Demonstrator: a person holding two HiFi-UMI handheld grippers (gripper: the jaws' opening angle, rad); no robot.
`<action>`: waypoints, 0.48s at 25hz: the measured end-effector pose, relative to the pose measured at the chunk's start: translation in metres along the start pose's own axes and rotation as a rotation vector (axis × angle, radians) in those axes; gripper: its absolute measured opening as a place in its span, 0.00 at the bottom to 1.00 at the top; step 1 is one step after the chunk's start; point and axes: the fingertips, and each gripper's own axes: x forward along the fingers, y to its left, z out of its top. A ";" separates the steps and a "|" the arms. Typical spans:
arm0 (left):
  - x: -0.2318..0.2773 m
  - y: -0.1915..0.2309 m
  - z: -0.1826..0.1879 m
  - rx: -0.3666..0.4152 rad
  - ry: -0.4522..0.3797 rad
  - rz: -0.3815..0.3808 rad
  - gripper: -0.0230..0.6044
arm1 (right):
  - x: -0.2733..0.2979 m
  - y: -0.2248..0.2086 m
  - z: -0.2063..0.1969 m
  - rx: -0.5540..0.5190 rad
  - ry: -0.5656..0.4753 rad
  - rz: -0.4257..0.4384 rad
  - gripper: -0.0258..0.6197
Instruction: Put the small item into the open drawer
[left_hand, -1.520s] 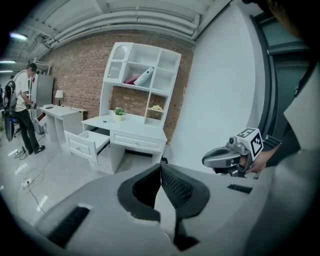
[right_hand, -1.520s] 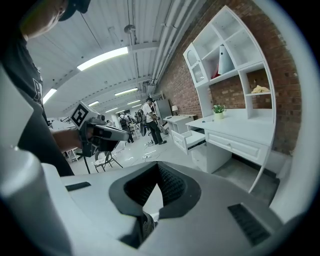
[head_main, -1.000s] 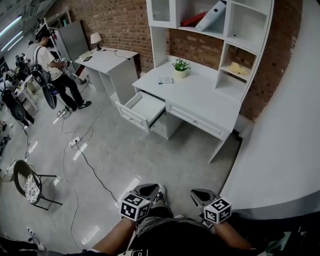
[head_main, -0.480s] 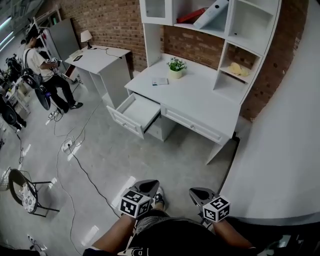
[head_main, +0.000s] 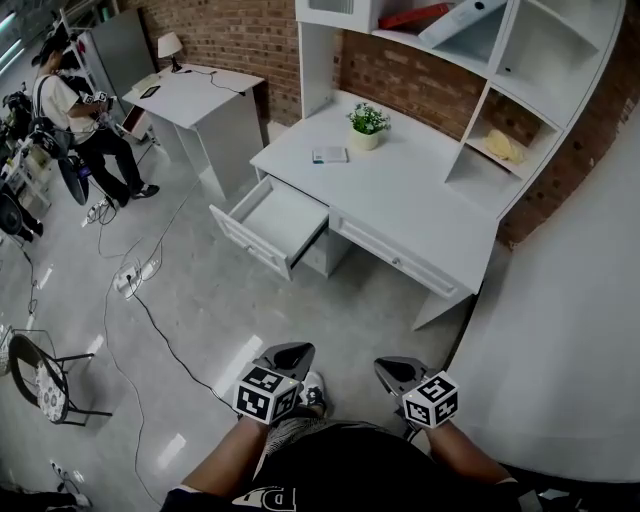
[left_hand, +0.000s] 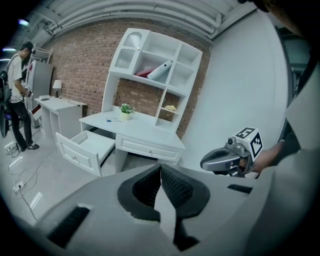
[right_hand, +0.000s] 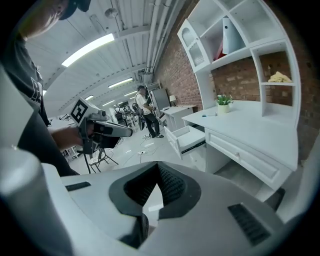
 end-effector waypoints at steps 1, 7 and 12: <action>0.002 0.009 0.005 -0.004 -0.001 0.002 0.06 | 0.008 -0.004 0.009 -0.003 0.002 0.001 0.05; 0.009 0.070 0.042 -0.004 -0.019 0.021 0.06 | 0.060 -0.018 0.051 -0.025 0.013 0.020 0.05; 0.026 0.113 0.069 -0.009 -0.034 0.009 0.06 | 0.100 -0.032 0.077 -0.028 0.027 0.021 0.05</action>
